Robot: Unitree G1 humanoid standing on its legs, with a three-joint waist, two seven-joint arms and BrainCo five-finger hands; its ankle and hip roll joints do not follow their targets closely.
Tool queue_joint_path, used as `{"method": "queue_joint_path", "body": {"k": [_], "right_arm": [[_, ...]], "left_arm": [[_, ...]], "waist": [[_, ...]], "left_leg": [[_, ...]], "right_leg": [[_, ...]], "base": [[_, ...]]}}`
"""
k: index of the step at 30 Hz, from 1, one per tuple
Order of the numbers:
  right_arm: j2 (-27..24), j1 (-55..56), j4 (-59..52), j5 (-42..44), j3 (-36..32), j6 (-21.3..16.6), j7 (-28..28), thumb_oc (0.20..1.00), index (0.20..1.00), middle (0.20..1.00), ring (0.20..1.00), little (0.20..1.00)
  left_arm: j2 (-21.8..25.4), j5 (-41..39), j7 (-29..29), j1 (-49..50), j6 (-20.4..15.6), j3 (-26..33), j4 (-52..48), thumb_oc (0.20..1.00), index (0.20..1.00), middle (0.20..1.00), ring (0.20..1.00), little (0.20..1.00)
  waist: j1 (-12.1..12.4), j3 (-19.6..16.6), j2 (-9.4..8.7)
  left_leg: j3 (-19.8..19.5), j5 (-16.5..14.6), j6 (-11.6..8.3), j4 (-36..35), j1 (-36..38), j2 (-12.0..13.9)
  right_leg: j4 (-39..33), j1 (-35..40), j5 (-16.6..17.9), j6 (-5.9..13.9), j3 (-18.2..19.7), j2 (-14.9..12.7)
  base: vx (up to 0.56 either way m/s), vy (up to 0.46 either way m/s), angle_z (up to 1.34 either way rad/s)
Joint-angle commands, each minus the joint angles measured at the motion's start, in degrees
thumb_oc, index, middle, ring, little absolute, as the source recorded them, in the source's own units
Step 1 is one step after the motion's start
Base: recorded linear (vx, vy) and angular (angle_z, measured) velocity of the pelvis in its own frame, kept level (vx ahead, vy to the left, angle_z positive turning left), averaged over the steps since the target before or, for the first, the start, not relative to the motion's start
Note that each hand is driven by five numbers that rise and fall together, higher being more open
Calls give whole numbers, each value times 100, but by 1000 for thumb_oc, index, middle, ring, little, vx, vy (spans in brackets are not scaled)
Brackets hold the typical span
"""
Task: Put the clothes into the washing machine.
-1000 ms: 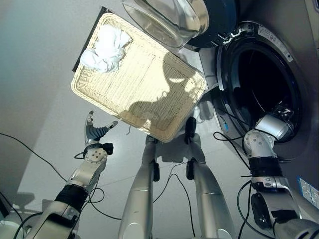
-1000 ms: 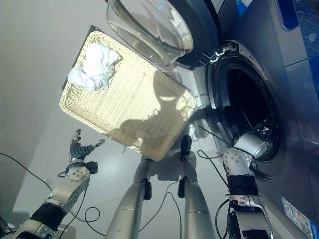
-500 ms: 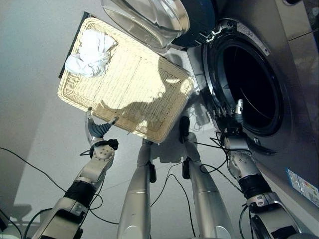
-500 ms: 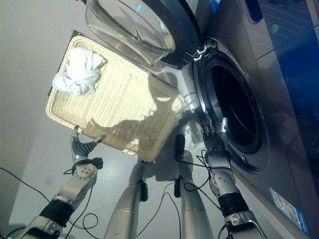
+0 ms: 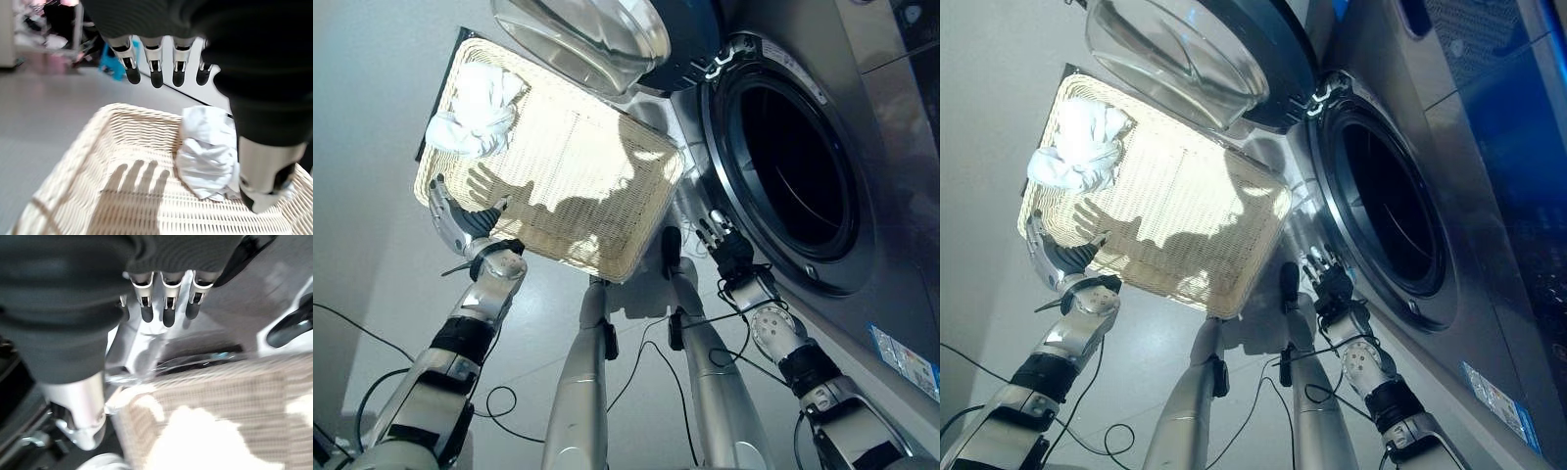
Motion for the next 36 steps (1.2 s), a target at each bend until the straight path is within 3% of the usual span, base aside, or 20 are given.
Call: {"method": "queue_joint_path", "body": {"k": [1, 2, 4, 12, 18, 24, 36], "right_arm": [[75, 305, -329, -273, 286, 375, 175, 1000, 1000, 1000, 1000, 1000], [64, 350, -348, -299, 357, 452, 201, 1000, 1000, 1000, 1000, 1000], [46, 390, -374, -273, 413, 466, 214, 1000, 1000, 1000, 1000, 1000], [-33, 603, -489, -94, 440, 304, 235, 1000, 1000, 1000, 1000, 1000], [-220, 919, -764, 113, 280, 170, 421, 1000, 1000, 1000, 1000, 1000], [-303, 1192, -824, 129, 231, 138, 726, 1000, 1000, 1000, 1000, 1000], [-369, 1227, -862, 98, 98, 231, 1009, 1000, 1000, 1000, 1000, 1000]], "left_arm": [[475, 207, 293, -188, 545, -20, 186, 1000, 1000, 1000, 1000, 1000], [555, 120, 249, -319, 772, -76, 243, 1000, 1000, 1000, 1000, 1000], [600, 71, 243, -423, 892, -134, 295, 1000, 1000, 1000, 1000, 1000], [874, -44, 19, -930, 1655, -309, 539, 1000, 1000, 1000, 1000, 1000], [1155, 74, 93, -1136, 2432, -331, 748, 1000, 1000, 1000, 1000, 1000], [1491, 238, 375, -1312, 2664, -305, 903, 1000, 1000, 1000, 1000, 1000], [1865, 799, 511, -1979, 2661, -522, 1152, 1000, 1000, 1000, 1000, 1000]], "waist": [[-99, -143, -259], [-133, -143, -273], [-158, -143, -291], [-237, -143, -395], [-308, -143, -550], [-344, -143, -618], [-382, -143, -597]], "left_leg": [[147, 93, -172, 1, -266, -201], [165, 96, -179, 1, -306, -192], [169, 101, -179, 1, -351, -190], [149, 54, -137, 99, -591, -226], [120, 4, -118, 245, -938, -190], [140, 5, -138, 198, -1083, -115], [47, 47, -175, 142, -1447, -40]], "right_leg": [[-235, -36, 410, 470, -106, -16], [-229, -78, 404, 470, -80, -7], [-225, -120, 403, 473, -59, 1], [-162, -399, 351, 480, 79, 30], [-80, -686, 290, 511, 168, 49], [-93, -833, 288, 551, 154, 31], [-81, -1163, 300, 580, 180, -17]], "base": [[38, 184, -13], [27, 102, -6], [31, 93, -2], [35, 67, -3], [25, 54, -3], [2, 5, 1], [5, 15, 1]]}}
